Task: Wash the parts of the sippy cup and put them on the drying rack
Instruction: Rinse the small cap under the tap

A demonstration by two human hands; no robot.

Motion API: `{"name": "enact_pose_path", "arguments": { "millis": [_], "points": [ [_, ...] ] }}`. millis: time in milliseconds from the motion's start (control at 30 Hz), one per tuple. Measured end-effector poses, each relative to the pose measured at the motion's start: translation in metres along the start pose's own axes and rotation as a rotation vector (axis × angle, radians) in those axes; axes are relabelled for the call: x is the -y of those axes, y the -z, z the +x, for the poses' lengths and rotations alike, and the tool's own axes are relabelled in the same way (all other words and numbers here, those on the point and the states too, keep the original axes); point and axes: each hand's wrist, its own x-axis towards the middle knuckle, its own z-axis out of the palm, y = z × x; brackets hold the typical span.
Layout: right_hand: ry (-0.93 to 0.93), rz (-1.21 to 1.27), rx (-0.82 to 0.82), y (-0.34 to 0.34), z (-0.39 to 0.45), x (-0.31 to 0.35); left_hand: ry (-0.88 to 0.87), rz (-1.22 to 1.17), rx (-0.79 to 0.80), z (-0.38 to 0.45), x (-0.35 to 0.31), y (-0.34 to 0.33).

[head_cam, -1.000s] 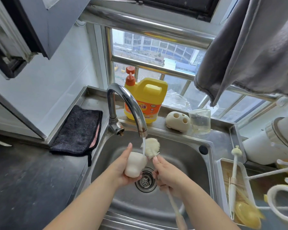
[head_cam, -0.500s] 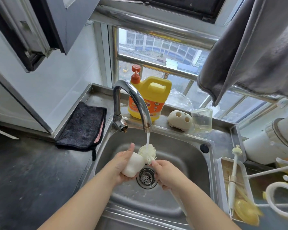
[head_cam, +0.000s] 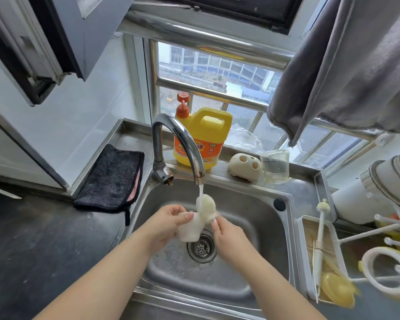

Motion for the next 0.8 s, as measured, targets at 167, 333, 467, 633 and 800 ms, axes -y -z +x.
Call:
{"name": "enact_pose_path", "arguments": {
  "millis": [167,333,467,633,800],
  "points": [
    [0.094,-0.326,-0.008,0.000,-0.014,-0.001,-0.037,0.005,-0.103,0.000,-0.002,0.001],
    [0.109,-0.256,-0.119,0.006,-0.005,-0.007,-0.011,-0.092,-0.091,-0.003,-0.002,-0.002],
    [0.288,-0.208,-0.069,-0.006,-0.008,0.005,-0.030,-0.224,-0.102,0.001,-0.016,-0.009],
    [0.266,-0.233,-0.104,-0.002,-0.016,-0.017,-0.044,-0.145,-0.073,0.004,-0.022,-0.004],
    [0.256,-0.022,-0.196,0.010,0.001,-0.004,-0.025,-0.146,0.001,0.004,-0.016,-0.012]
  ]
}}
